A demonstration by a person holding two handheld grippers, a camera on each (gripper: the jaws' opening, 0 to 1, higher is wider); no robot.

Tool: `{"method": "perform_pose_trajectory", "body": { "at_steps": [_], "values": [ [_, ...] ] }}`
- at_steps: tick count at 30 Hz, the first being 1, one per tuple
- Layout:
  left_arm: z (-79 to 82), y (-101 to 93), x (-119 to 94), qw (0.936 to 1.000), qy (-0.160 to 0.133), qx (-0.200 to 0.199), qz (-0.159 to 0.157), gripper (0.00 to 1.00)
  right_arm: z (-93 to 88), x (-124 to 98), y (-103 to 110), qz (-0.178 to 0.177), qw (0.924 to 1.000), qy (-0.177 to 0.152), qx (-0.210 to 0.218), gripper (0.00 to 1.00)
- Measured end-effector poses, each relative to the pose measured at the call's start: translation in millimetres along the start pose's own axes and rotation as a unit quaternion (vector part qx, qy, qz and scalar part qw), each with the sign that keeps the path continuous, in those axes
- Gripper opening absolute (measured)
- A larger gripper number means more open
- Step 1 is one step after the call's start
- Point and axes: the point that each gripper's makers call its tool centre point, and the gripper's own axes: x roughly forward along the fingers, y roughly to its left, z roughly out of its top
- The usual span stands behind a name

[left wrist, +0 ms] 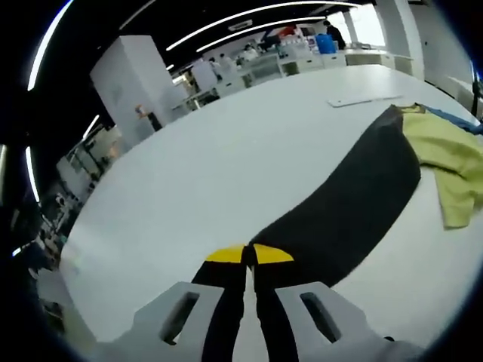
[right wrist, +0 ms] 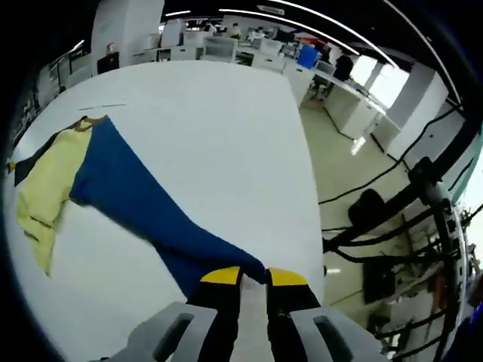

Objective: Fold the garment on the visible template until the final outline fits inside the template.

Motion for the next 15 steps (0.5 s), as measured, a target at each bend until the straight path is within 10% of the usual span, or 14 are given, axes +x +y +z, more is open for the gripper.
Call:
{"method": "perform_pose_trajectory", "body": {
  "at_steps": [15],
  "values": [
    [36.5, -75.5, -16, 0.9858, -0.074, 0.019, -0.149, 0.33, 27.2, -34, 112, 0.165, 0.9842, -0.062, 0.017, 0.56]
  ]
}}
